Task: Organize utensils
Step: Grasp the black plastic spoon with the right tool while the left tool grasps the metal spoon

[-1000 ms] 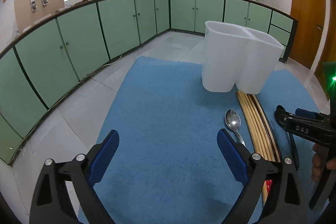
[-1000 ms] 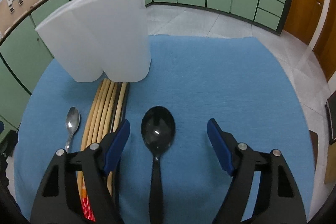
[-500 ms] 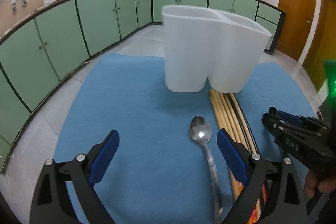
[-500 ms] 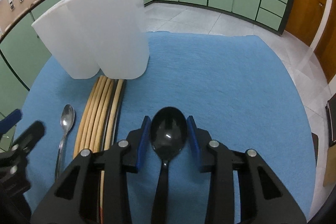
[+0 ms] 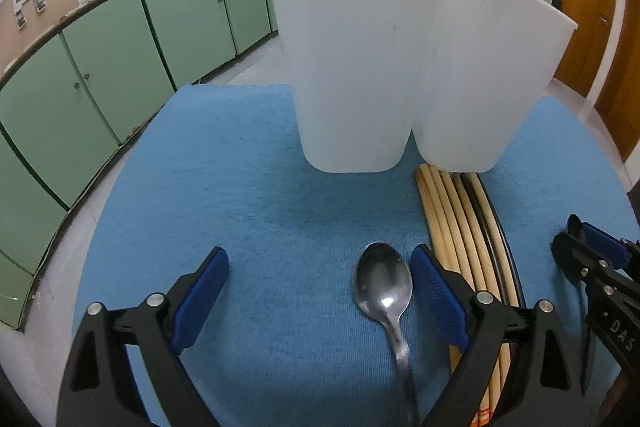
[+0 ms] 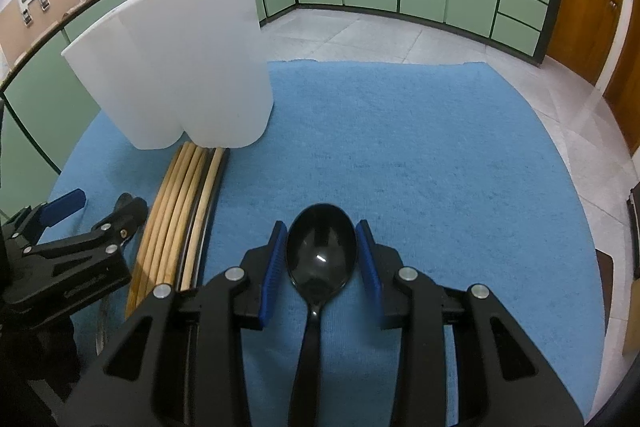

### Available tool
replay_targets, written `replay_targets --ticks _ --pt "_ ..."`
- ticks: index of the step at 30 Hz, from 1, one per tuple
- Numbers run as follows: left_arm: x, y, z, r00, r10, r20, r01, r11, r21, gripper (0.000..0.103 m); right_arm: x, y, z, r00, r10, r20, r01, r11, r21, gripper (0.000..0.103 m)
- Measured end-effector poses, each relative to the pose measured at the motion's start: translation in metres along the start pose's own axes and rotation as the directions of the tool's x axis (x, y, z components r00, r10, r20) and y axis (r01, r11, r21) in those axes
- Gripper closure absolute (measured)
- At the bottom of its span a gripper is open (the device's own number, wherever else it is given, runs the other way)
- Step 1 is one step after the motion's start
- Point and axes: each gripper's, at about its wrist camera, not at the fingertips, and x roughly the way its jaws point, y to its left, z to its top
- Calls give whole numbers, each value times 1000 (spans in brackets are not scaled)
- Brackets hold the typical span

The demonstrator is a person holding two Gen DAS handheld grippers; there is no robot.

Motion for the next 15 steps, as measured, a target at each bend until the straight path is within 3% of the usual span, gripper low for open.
replay_targets --ticks 11,13,15 --pt "-1 3 -3 1000 1 -16 -2 1000 -10 11 0 -3 0 999 20 -25 -20 1000 -12 68" --pt "-1 3 -4 1000 -17 -15 17 1000 -19 15 0 -2 2 999 15 -32 -16 1000 -27 68" --pt "-3 4 -4 999 -41 -11 41 999 -20 29 1 -1 4 999 8 -39 -9 999 -41 68"
